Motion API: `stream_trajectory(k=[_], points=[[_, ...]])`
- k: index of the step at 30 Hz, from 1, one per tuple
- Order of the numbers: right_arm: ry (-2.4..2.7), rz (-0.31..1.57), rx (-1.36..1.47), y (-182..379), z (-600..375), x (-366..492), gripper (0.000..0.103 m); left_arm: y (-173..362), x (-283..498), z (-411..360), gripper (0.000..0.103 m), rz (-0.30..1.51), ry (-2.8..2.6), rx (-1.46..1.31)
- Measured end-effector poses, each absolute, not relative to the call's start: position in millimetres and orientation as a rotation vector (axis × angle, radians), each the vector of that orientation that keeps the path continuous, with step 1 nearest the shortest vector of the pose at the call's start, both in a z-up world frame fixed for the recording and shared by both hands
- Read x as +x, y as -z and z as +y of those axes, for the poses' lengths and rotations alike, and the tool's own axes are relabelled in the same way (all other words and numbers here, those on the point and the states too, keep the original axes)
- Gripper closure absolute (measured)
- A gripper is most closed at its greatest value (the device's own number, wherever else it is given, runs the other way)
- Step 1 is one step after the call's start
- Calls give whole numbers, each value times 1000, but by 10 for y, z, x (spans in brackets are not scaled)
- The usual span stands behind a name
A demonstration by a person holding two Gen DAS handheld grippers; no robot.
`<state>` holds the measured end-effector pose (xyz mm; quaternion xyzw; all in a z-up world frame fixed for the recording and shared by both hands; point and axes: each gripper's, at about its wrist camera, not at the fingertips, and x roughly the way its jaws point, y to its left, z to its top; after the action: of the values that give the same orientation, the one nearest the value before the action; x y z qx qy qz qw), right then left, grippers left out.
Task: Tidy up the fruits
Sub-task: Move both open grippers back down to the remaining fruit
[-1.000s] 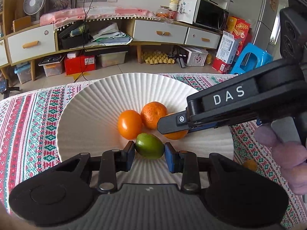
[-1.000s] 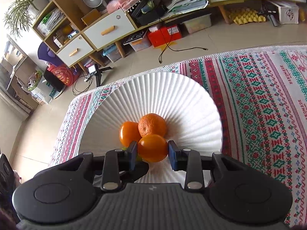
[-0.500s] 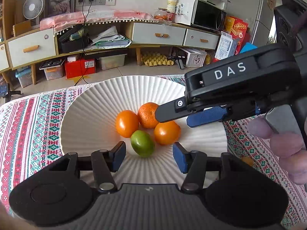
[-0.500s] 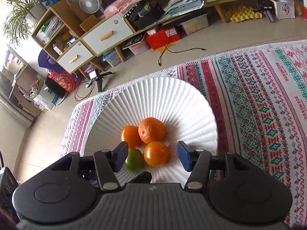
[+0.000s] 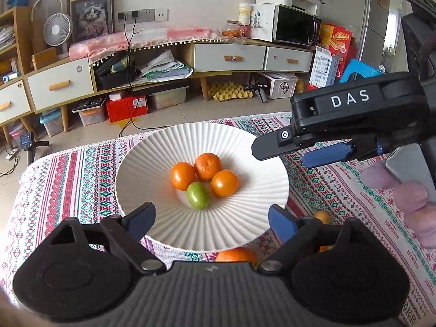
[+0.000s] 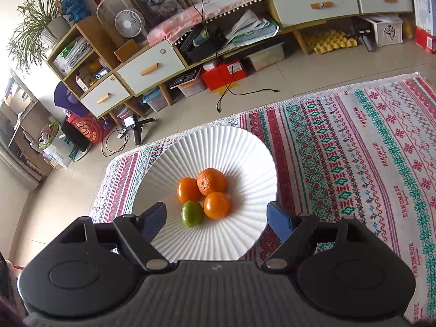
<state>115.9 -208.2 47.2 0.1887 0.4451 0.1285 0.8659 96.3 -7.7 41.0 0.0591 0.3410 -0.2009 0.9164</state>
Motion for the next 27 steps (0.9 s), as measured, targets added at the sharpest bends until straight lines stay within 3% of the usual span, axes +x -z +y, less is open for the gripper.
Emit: stream_trajectory(k=[10,27], points=[[-254,918,367,-514,-2116,865,10,-380,651,44,1,747,397,109],[-306,829,226,-349,-2039,405,7,-100,235,333,1,733,399,84]])
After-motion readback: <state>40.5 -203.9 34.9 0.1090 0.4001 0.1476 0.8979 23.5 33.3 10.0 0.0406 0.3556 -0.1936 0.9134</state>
